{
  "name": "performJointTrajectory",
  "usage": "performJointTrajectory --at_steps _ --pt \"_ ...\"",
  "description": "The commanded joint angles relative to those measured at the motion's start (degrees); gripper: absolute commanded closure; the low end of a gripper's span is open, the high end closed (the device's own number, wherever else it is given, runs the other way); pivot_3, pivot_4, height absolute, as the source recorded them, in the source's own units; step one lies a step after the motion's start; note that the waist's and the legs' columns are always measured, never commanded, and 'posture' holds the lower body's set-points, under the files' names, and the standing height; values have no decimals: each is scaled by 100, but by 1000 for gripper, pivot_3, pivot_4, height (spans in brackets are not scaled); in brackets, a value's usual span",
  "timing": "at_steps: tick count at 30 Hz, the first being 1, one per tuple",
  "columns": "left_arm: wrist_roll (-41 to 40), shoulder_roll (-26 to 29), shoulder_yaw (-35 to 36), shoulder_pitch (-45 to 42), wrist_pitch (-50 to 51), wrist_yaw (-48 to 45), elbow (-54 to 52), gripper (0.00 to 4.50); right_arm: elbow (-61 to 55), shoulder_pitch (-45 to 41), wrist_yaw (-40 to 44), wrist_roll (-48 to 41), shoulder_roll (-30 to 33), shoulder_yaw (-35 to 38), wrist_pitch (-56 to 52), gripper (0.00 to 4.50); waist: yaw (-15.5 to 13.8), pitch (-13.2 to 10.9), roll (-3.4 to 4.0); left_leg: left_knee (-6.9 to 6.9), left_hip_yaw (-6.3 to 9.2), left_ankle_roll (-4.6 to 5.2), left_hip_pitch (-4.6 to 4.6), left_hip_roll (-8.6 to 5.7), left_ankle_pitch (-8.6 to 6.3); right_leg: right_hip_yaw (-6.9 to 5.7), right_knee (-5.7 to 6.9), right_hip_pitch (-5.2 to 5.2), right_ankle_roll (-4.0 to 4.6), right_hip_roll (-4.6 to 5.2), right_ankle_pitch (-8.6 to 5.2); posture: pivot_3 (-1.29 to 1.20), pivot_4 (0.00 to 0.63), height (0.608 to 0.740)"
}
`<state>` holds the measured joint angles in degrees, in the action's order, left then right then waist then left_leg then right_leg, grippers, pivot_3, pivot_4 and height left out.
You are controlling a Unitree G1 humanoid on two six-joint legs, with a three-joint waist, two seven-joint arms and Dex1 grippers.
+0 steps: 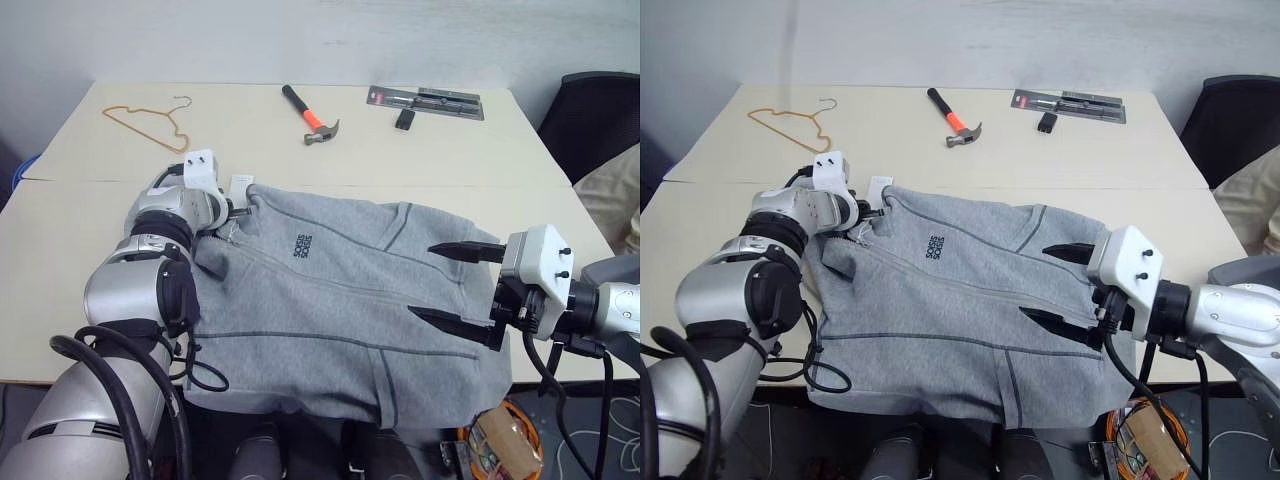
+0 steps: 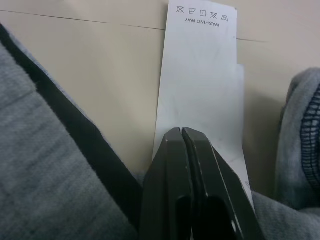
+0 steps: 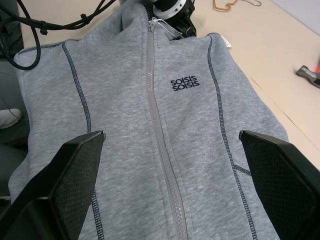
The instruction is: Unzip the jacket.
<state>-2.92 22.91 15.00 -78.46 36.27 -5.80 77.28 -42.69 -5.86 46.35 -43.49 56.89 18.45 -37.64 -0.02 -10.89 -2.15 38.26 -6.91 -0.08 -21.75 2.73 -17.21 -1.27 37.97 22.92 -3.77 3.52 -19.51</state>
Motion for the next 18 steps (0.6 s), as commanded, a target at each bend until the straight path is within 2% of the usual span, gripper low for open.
performJointTrajectory --at_steps 1,3,8,18 --pt "273 -91 -405 -421 171 -548 -162 4087 -5 -144 166 -105 164 144 16 0 -7 0 0 0 -1 0 0 -1 0 -3 -1 0 0 0 0 0 150 740" --pt "402 -177 -615 -496 133 -686 -191 3615 60 -244 244 -148 219 134 -9 0 -26 0 0 0 0 0 -1 -3 0 -10 -2 0 0 0 0 0 150 740" --pt "589 -303 -872 -402 32 -646 -158 2025 163 -453 412 -236 330 94 -64 0 0 0 0 -1 -2 1 -2 -2 0 -6 -5 0 -4 0 2 0 150 740" --pt "790 -219 -1024 -71 -227 -293 -110 2025 129 -503 426 -252 316 87 -150 0 8 0 0 -2 -3 0 -3 0 1 12 -1 7 -4 2 2 0 150 740"
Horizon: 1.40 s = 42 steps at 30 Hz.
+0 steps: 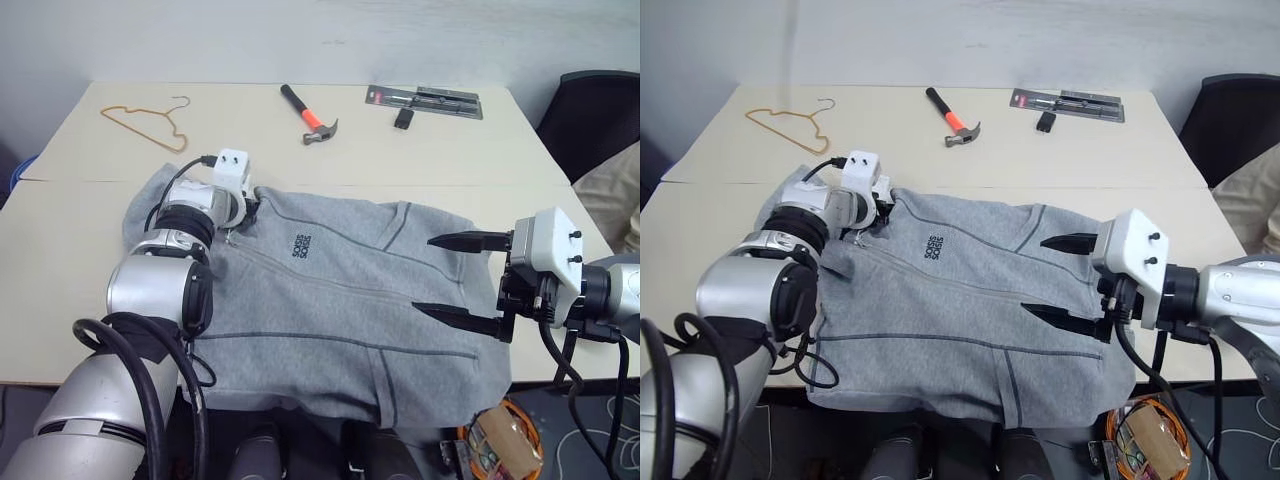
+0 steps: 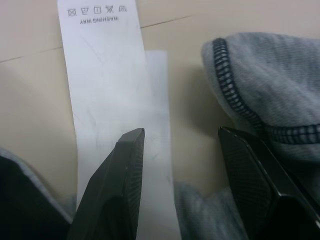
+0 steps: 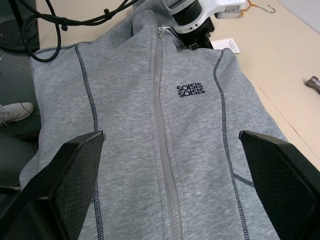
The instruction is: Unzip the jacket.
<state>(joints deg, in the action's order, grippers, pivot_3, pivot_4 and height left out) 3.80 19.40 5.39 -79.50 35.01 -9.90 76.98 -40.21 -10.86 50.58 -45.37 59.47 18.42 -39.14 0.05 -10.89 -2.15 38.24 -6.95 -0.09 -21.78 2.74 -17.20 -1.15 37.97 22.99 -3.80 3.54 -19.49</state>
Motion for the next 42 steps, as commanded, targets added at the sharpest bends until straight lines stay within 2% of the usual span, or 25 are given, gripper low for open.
performJointTrajectory --at_steps 1,11,14,19,23,26,38,42 --pt "120 163 -51 38 -110 173 -80 2025 -141 22 -9 -64 50 97 -6 0 3 0 0 0 0 0 0 0 0 1 0 0 0 0 0 0 150 740" --pt "237 169 -200 164 -61 26 -59 2025 -170 86 -107 54 -27 -35 65 0 0 0 0 0 0 0 -1 0 0 0 1 2 0 0 0 0 150 740" --pt "214 115 -199 211 -70 60 -57 1449 -182 61 -136 44 -28 -54 61 0 -4 1 1 1 0 0 0 0 0 0 3 2 0 -1 0 0 150 740" --pt "205 80 -207 241 -57 54 -57 19 -206 44 -190 6 -27 -30 43 0 -32 1 1 4 1 1 -1 -2 1 -1 3 0 0 3 0 0 150 740" --pt "238 52 -254 237 -76 -16 -59 19 -255 77 -239 -16 -38 -6 27 0 -42 1 0 4 2 3 -1 -3 1 -1 3 -2 0 4 0 0 150 740" --pt "194 48 -189 250 -96 26 -58 634 -311 113 -284 -61 -35 44 2 0 -43 2 0 4 3 3 -1 -3 1 -1 3 -2 0 3 0 0 150 740" --pt "128 21 -94 283 -105 143 -58 4409 -332 230 -270 -5 19 154 48 0 2 2 0 3 3 1 3 -1 3 -1 11 -2 0 1 0 0 150 740" --pt "134 30 -73 275 -136 207 -65 4458 -336 224 -289 8 1 122 52 0 1 2 0 3 3 1 3 -1 3 0 10 -2 0 1 0 0 150 740"
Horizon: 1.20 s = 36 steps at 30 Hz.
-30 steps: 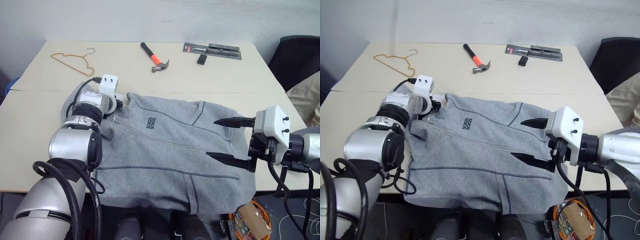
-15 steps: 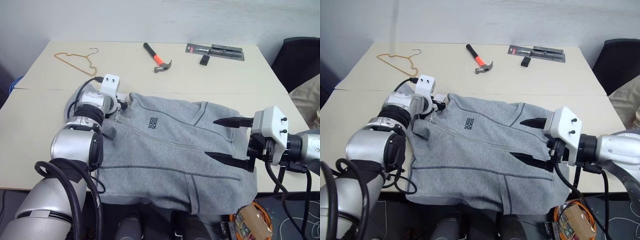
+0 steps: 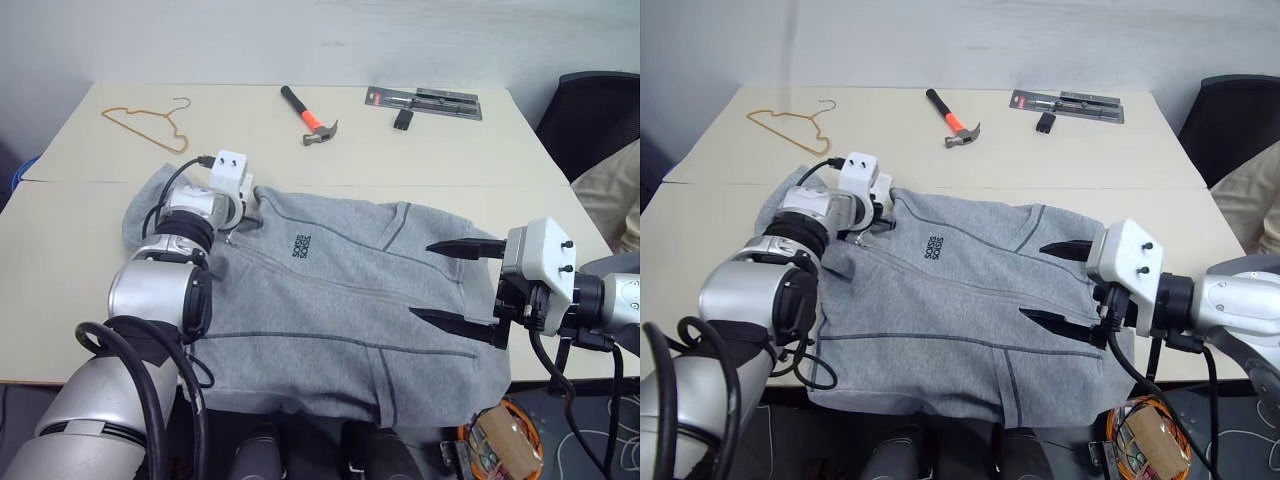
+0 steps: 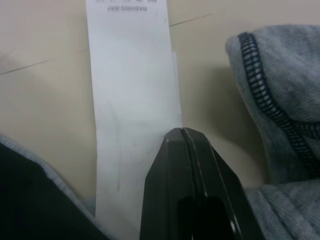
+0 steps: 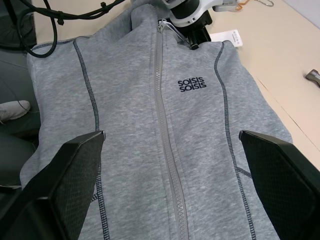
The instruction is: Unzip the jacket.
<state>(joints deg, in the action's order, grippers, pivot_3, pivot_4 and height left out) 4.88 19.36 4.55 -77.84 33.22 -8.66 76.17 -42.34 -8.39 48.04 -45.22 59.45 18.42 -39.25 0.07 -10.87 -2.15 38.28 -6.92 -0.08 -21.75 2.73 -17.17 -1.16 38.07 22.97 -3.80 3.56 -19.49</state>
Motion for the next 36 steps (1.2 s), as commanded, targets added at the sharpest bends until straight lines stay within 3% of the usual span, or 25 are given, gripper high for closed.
performJointTrajectory --at_steps 1,7,8,11,18,27,36 --pt "29 37 12 102 47 83 16 4458 -122 -22 -36 -4 2 119 64 0 -1 0 0 0 0 0 0 0 0 0 0 0 0 0 0 0 150 740" --pt "-29 170 103 -192 -228 128 -45 4458 -64 -82 -8 4 4 37 69 0 1 0 0 -1 0 0 -1 0 0 0 -2 0 0 0 0 0 150 740" --pt "-112 200 195 -243 -202 138 -51 4276 -49 -112 1 -2 8 13 68 0 1 0 -1 -2 0 0 -1 0 0 0 -3 1 0 0 0 0 150 740" --pt "-188 299 318 -352 -146 121 -62 3681 -8 -196 30 -19 19 -43 58 0 -1 -1 -1 -3 0 0 -6 1 0 -2 -6 5 0 0 0 0 150 740" --pt "-99 634 308 -411 -17 150 -35 1338 142 -465 168 19 23 -287 77 0 -4 0 -1 16 -3 1 -56 -2 1 -11 13 60 0 0 0 0 150 740" --pt "-474 644 764 168 -83 62 49 1338 114 -519 137 -86 -51 -299 76 0 -6 0 -1 35 -2 3 -58 2 -1 -8 28 60 0 1 0 0 150 740" --pt "-519 523 767 306 -130 -1042 75 1338 -32 -396 202 -238 109 -141 -36 0 -85 0 -1 59 -1 9 -59 -1 -6 -14 39 56 0 2 0 0 150 740"
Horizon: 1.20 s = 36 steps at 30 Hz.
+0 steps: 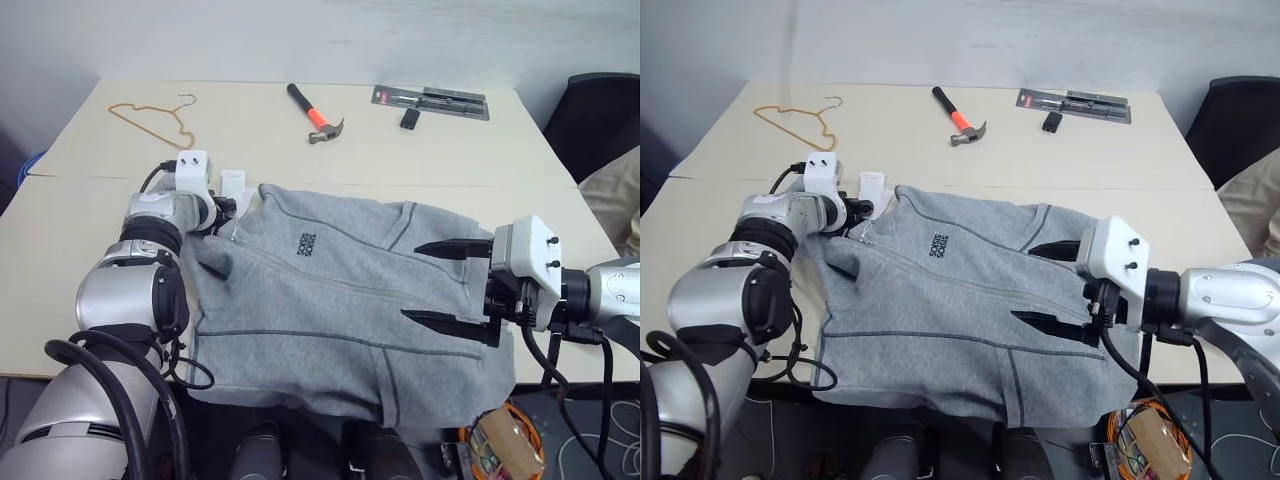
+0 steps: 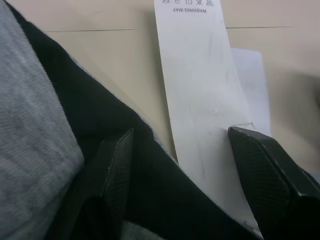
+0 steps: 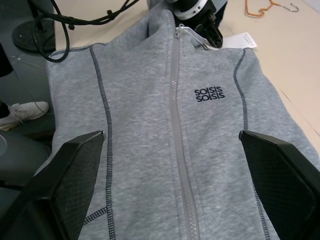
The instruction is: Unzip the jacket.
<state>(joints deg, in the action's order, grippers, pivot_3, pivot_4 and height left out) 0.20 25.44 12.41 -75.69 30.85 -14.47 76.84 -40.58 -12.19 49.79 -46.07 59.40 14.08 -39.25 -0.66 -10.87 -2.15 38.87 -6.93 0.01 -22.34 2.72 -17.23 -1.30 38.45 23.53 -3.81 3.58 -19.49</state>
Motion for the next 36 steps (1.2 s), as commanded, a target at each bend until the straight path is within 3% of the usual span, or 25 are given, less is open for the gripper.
performJointTrajectory --at_steps 1,9,17,20,27,32,34,36 --pt "-77 -73 1 97 140 -613 8 1338 -231 -15 8 -202 126 322 -80 0 -29 0 0 1 0 1 0 0 -1 -1 1 0 0 0 0 0 150 740" --pt "-199 0 45 115 472 -1618 -13 1338 -558 235 -142 -604 217 727 -411 0 -81 0 0 14 4 11 -5 -1 -7 -1 0 -6 -1 4 0 0 150 740" --pt "-252 38 79 38 622 -1783 -14 1338 -941 592 -642 -863 59 846 -543 0 -76 1 0 14 7 13 -6 0 -9 8 0 -6 -1 5 0 0 150 740" --pt "-305 14 113 -81 682 -1886 -31 1946 -1008 640 -839 -953 7 831 -539 0 -76 1 0 14 8 13 -6 0 -9 8 0 -6 -1 5 0 0 150 740" --pt "-298 113 129 -198 742 -1838 -46 3921 -1090 654 -1123 -951 -81 672 -465 0 -66 1 0 15 9 14 -10 1 -9 7 -2 -4 -1 4 0 0 150 740" --pt "-393 267 256 -189 785 -1779 -54 4083 -1119 691 -1187 -864 -154 583 -427 0 -49 0 0 14 8 14 -10 2 -9 7 -1 -2 -1 1 0 0 150 740" --pt "-470 325 358 -182 716 -1696 -73 4434 -1099 652 -1210 -854 -174 537 -419 0 -29 0 0 14 8 13 -10 4 -10 8 0 0 -1 -1 0 0 150 740" --pt "-504 403 357 -209 783 -1842 -99 4468 -1061 614 -1195 -813 -182 487 -387 0 -13 0 0 13 8 13 -10 6 -10 7 1 0 -1 -2 0 0 150 740"
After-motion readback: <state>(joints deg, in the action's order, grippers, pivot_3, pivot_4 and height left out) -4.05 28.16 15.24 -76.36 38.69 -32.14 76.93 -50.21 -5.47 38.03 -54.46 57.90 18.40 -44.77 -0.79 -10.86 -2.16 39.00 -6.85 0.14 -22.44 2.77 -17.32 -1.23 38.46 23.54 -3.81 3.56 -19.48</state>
